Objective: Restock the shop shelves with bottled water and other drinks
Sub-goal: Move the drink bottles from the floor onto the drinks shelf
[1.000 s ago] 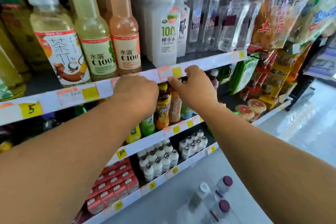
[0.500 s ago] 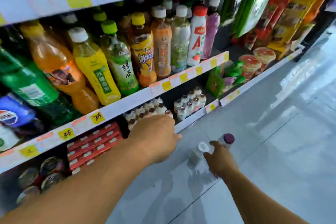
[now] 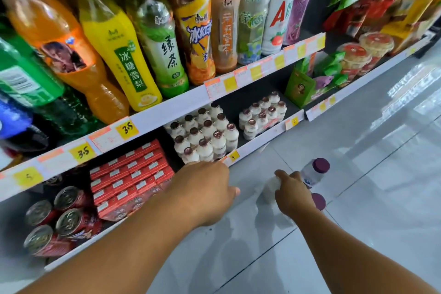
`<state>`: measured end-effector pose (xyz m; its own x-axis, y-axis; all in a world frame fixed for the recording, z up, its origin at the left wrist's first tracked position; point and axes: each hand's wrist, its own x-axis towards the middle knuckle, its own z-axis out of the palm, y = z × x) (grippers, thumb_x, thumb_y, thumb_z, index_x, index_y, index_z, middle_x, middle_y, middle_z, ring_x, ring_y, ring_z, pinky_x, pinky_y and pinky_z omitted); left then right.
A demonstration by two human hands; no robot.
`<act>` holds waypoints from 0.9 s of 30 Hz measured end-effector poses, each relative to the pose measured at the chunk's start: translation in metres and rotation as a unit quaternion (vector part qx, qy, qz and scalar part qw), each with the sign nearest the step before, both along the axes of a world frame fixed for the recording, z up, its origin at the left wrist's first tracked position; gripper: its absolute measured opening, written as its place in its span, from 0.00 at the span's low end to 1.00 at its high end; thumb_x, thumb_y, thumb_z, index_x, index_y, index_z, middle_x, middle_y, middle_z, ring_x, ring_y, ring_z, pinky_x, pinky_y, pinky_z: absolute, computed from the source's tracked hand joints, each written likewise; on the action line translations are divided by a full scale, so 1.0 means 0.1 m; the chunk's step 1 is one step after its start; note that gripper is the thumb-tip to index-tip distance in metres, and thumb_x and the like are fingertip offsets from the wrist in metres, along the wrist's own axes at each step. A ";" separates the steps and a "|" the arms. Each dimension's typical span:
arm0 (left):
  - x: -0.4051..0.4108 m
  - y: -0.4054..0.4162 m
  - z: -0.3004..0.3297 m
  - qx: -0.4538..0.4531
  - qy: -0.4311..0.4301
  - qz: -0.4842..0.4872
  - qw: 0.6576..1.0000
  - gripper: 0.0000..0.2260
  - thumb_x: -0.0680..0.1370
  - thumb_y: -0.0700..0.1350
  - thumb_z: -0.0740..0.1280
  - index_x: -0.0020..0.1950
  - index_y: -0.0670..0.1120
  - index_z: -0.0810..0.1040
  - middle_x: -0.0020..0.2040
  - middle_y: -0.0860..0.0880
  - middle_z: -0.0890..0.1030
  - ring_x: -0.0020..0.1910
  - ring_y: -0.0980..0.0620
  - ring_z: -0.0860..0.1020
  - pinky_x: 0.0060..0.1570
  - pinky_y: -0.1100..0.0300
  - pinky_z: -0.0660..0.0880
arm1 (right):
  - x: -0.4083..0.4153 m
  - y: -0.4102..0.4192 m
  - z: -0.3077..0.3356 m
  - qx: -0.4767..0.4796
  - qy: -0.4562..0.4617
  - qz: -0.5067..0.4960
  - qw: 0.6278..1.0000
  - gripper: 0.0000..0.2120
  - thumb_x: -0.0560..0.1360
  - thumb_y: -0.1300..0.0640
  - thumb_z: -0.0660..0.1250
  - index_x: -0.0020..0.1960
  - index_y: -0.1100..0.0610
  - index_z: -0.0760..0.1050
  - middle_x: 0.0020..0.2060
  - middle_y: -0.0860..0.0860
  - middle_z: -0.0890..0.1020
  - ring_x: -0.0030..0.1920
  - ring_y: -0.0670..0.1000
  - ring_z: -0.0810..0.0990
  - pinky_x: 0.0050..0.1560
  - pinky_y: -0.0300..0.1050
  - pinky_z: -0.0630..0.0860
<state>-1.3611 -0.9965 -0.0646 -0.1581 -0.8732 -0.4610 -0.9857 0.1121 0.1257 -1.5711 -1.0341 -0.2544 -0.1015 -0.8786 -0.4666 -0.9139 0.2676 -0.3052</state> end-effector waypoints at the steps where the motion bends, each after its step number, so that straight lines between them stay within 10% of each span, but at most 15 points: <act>1: 0.02 0.01 0.00 0.000 0.001 0.002 1.000 0.16 0.80 0.60 0.60 0.49 0.46 0.73 0.56 0.46 0.80 0.56 0.43 0.76 0.47 0.55 0.70 | 0.01 0.02 0.00 -0.003 0.006 0.002 1.000 0.28 0.78 0.66 0.59 0.75 0.49 0.64 0.65 0.58 0.68 0.53 0.63 0.80 0.50 0.53 0.79; 4: 0.10 0.05 0.07 -0.003 0.002 0.019 1.000 0.19 0.79 0.60 0.60 0.60 0.47 0.76 0.58 0.47 0.80 0.58 0.44 0.76 0.52 0.54 0.73 | 0.04 0.07 0.02 -0.004 0.001 0.003 1.000 0.24 0.78 0.66 0.59 0.71 0.51 0.67 0.61 0.57 0.70 0.52 0.63 0.80 0.53 0.57 0.80; 9: 0.20 -0.02 0.29 -0.028 0.007 0.038 0.999 0.15 0.79 0.60 0.62 0.43 0.49 0.72 0.45 0.48 0.79 0.46 0.45 0.76 0.37 0.55 0.66 | 0.17 -0.10 0.50 -0.030 -0.047 0.003 0.998 0.21 0.77 0.52 0.68 0.68 0.52 0.70 0.57 0.55 0.73 0.52 0.59 0.79 0.49 0.50 0.76; 20: 0.41 -0.04 1.09 -0.101 0.088 0.097 0.986 0.25 0.77 0.56 0.66 0.72 0.51 0.66 0.69 0.48 0.74 0.65 0.45 0.74 0.59 0.52 0.74 | 0.86 -0.21 2.95 -0.207 -0.170 0.134 0.954 0.13 0.70 0.48 0.73 0.53 0.44 0.75 0.38 0.45 0.81 0.31 0.45 0.80 0.27 0.40 0.73; 27: 0.77 0.10 1.66 -0.136 0.391 0.189 0.890 0.33 0.71 0.49 0.77 0.71 0.59 0.64 0.57 0.61 0.81 0.54 0.62 0.80 0.55 0.59 0.78 | 1.21 0.07 4.25 -0.318 -0.292 0.130 0.893 0.10 0.68 0.45 0.73 0.45 0.48 0.78 0.35 0.45 0.84 0.31 0.42 0.81 0.29 0.42 0.76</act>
